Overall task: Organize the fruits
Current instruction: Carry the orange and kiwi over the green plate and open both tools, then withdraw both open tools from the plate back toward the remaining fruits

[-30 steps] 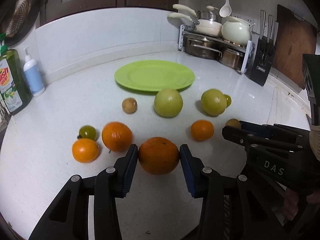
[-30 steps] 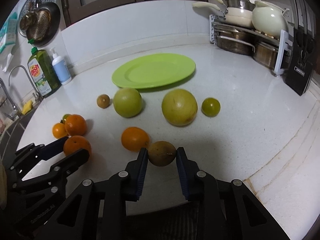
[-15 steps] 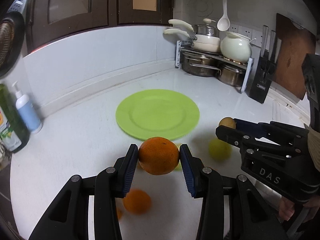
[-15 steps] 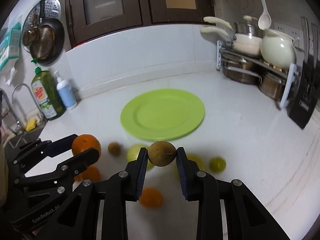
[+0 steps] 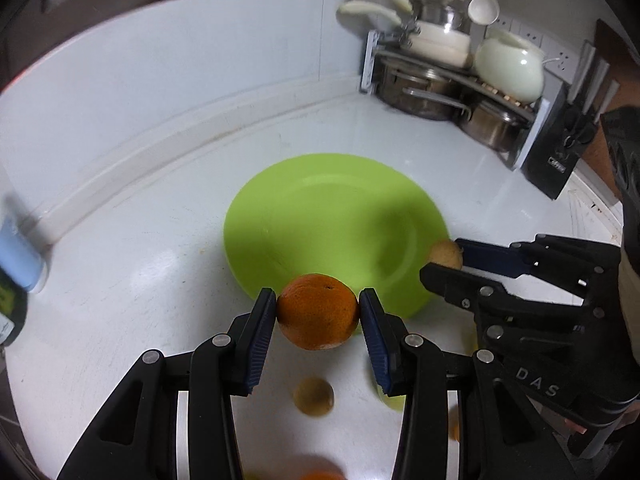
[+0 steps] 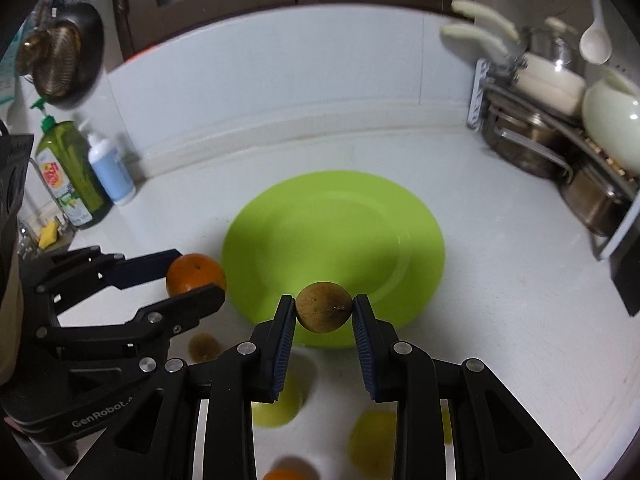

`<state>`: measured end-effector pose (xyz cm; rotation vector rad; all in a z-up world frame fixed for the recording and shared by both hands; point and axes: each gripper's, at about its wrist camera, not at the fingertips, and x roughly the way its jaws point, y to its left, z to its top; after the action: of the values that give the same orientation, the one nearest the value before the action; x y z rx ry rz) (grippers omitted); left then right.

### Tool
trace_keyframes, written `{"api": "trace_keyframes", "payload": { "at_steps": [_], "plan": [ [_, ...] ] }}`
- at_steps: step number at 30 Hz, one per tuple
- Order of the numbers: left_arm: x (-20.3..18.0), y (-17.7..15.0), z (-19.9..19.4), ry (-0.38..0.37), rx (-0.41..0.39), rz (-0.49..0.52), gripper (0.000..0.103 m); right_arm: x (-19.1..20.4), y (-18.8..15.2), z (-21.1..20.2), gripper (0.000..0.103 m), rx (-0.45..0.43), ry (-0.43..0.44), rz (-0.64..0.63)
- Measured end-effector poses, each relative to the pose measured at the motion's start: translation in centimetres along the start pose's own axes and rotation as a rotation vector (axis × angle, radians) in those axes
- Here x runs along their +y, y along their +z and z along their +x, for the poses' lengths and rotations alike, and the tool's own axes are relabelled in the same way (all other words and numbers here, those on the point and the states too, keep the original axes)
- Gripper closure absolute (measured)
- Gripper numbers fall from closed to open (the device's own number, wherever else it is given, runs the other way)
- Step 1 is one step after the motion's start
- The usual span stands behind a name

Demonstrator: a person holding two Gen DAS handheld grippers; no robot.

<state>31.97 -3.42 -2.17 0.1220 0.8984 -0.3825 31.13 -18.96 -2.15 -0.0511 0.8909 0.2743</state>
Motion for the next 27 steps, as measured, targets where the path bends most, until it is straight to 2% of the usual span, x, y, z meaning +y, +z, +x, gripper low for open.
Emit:
{"api": "trace_keyframes", "payload": {
  "at_steps": [5,14,17,19,22,27],
  "plan": [
    [0.7,1.3,2.6,-0.001,0.054,0.014,0.060,-1.0,0.8,2.9,0.073,0.073,0.016,0.020],
    [0.5,2.1,5.7,-0.008,0.117,0.021,0.060,-1.5,1.5,4.4,0.072,0.107,0.002,0.012],
    [0.4,2.2,5.4,-0.001,0.108,0.027,0.060,-1.6,1.6,4.5,0.072,0.101,0.002,0.016],
    [0.4,2.1,5.2,0.010,0.102,0.025,0.057,-1.7,1.6,4.4,0.072,0.096,0.006,0.017],
    [0.5,1.9,4.7,0.020,0.095,0.027,0.053,-1.8,1.4,4.1,0.065,0.090,-0.008,0.020],
    [0.6,1.2,3.1,0.033,0.064,0.026,0.046,-1.6,0.7,2.8,0.064,0.069,-0.020,0.010]
  ]
}}
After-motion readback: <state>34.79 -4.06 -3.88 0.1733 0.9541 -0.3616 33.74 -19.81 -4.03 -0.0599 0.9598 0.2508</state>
